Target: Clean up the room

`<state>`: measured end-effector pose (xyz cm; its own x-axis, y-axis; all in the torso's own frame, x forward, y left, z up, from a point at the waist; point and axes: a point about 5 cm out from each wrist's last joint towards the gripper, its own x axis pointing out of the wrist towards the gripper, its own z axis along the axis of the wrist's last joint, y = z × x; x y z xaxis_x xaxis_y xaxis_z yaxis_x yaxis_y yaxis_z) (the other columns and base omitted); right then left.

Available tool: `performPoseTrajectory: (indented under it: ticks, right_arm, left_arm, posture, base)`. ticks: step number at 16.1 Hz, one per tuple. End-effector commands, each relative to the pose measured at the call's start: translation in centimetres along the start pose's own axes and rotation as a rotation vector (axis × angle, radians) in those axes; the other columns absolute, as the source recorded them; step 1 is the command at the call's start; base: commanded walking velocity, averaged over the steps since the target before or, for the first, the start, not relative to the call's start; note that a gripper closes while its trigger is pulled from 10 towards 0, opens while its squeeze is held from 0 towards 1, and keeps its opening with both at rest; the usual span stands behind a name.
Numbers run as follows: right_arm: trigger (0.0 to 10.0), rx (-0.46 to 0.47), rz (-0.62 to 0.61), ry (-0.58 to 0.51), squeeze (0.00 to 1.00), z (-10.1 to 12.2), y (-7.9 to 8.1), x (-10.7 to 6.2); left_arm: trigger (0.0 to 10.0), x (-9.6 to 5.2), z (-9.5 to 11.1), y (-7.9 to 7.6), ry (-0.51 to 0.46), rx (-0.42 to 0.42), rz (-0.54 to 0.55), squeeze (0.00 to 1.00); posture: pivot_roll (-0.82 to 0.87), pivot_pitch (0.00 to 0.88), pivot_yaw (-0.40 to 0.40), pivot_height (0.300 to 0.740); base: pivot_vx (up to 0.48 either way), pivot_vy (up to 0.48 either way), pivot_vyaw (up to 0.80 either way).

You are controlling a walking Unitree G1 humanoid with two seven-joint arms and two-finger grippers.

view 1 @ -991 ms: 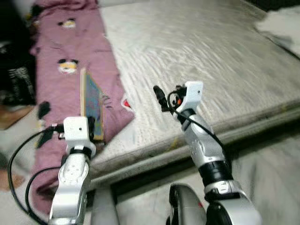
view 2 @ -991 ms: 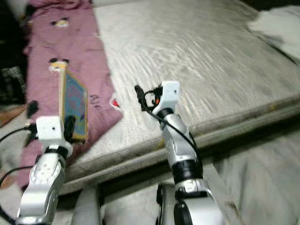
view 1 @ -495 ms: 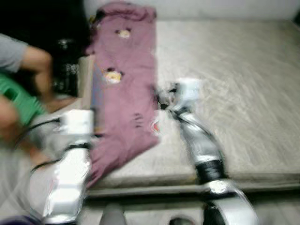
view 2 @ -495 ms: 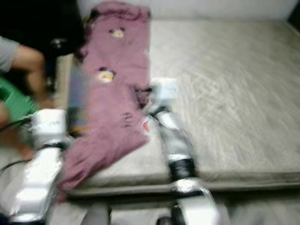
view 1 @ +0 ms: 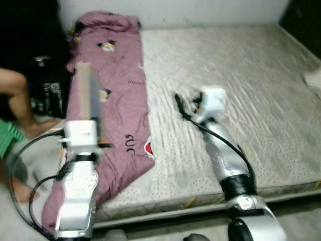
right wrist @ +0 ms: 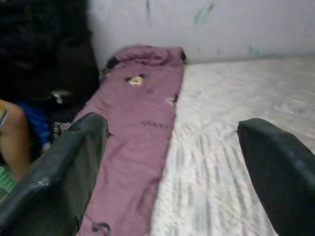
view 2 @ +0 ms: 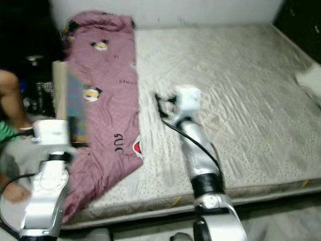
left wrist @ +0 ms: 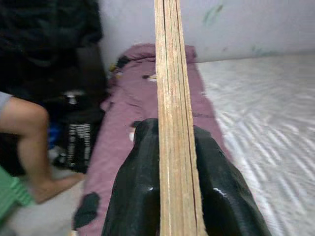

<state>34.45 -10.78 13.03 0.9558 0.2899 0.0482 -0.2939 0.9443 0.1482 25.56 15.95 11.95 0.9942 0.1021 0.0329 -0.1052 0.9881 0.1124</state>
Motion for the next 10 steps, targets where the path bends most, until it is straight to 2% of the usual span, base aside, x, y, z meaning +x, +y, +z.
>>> performPoseTrajectory:
  ticks: [1, 6, 8, 10]
  right_arm:
    - [10.0, 0.001, 0.027, -0.004, 0.0, 0.0, 1.1, 0.2]
    - [10.0, 0.006, -0.041, 0.001, 0.0, -0.3, 0.6, -0.1]
    - [10.0, -0.013, -0.071, 0.005, 0.0, -0.6, -0.3, -1.2]
    - [10.0, -0.028, -0.084, 0.014, 0.0, -0.9, -0.8, -1.9]
  left_arm:
    - [10.0, 0.0, 0.4, 0.5, -0.025, 0.01, 0.022, 0.0]
    - [10.0, -0.5, 0.0, 1.1, -0.021, -0.01, 0.095, 0.0]
    - [10.0, -1.2, -0.1, 2.2, -0.018, -0.007, 0.131, 0.0]
    - [10.0, -1.7, -0.3, 2.7, -0.014, 0.006, 0.137, 0.0]
  posture:
    - [-0.02, 0.0, -0.004, 0.74]
    - [-0.02, 0.0, 0.002, 0.74]
    - [-0.02, 0.0, 0.005, 0.74]
    - [-0.02, 0.0, 0.005, 0.74]
  base:
    - [0.0, 0.0, 0.0]
    - [0.0, 0.0, 0.0]
    - [0.0, 0.0, 0.0]
    - [0.0, 0.0, 0.0]
